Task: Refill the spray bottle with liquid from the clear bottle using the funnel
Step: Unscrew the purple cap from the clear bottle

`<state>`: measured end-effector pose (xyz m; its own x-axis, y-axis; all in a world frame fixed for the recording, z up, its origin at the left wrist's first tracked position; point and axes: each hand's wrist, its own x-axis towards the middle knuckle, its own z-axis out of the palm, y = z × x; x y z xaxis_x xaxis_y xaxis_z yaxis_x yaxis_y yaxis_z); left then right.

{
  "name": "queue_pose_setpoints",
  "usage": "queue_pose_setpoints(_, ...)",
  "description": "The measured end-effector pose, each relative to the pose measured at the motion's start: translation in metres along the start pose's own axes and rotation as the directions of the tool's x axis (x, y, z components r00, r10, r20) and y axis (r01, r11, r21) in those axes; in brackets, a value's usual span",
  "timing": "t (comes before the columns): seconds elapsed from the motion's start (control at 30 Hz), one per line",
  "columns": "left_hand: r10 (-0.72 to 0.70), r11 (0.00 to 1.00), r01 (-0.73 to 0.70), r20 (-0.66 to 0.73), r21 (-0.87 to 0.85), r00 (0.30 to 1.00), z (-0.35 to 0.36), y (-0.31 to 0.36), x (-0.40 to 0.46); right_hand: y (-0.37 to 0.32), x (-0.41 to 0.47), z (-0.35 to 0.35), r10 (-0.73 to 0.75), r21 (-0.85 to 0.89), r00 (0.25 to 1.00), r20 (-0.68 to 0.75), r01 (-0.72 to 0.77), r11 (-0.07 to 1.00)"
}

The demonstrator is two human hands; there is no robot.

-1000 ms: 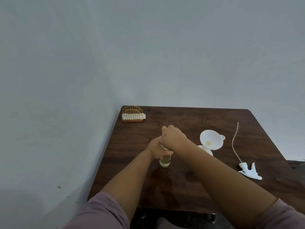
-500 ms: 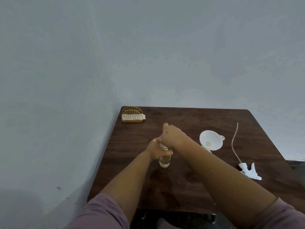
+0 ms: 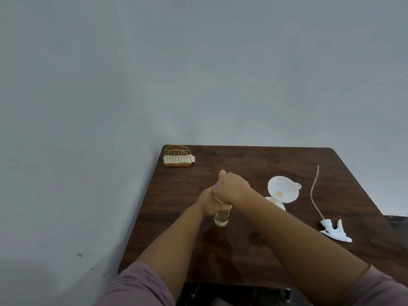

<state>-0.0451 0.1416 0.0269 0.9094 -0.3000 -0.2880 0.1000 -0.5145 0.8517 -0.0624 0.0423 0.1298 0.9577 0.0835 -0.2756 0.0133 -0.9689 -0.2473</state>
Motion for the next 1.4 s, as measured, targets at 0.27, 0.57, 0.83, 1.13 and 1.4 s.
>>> queue_pose_setpoints(0.27,0.072,0.996,-0.074,0.031,0.050,0.997,-0.001,-0.001,-0.002,0.003,0.001,-0.006,-0.215,0.065,0.973,0.084,0.209,0.976)
queue_pose_setpoints(0.57,0.024,0.999,-0.023,-0.007,0.025,1.000,0.000,0.001,-0.001,0.012,0.006,-0.009,-0.252,-0.130,0.942,0.220,0.284,0.950)
queue_pose_setpoints(0.83,-0.009,0.998,0.009,-0.016,-0.061,1.000,0.000,-0.002,-0.003,0.016,0.010,0.004,-0.211,-0.111,0.975,0.074,0.218,0.970)
queue_pose_setpoints(1.13,0.033,0.998,-0.034,-0.020,-0.053,0.999,0.002,-0.003,0.001,0.041,0.006,0.013,-0.350,0.161,0.926,-0.139,0.370,0.915)
queue_pose_setpoints(1.4,-0.102,0.947,0.057,-0.128,-0.317,0.987,0.023,-0.012,-0.007,0.072,-0.021,0.037,-0.214,0.285,0.827,-0.519,0.404,0.870)
